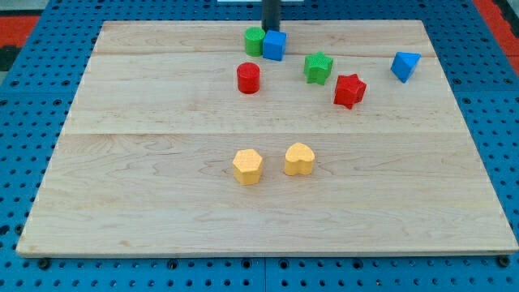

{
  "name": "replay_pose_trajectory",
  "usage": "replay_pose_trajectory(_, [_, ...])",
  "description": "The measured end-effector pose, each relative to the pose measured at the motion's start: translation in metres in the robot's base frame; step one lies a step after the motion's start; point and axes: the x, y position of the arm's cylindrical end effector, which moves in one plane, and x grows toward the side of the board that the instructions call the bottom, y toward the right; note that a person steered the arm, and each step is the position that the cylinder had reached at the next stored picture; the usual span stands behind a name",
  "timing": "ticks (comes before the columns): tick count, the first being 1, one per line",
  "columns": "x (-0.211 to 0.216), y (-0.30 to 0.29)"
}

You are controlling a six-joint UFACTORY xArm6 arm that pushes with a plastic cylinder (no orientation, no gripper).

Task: Move the green circle diagonal top left to the red circle

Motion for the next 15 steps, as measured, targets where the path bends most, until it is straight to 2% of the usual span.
replay_pose_trajectory(2, [0.003, -0.061])
replay_pose_trajectory(3, [-0.01, -0.063])
replay_pose_trajectory(4, [-0.026, -0.013])
replay_pose_trajectory(6, [0.036, -0.027])
replay_pose_trajectory(8, [0.053, -0.05])
replay_pose_trajectory(10, [0.143, -0.11])
replay_pose_trajectory(12, [0.168, -0.059])
replay_pose_trajectory(14, [0.16, -0.017])
replay_pose_trajectory(15, [0.16, -0.065])
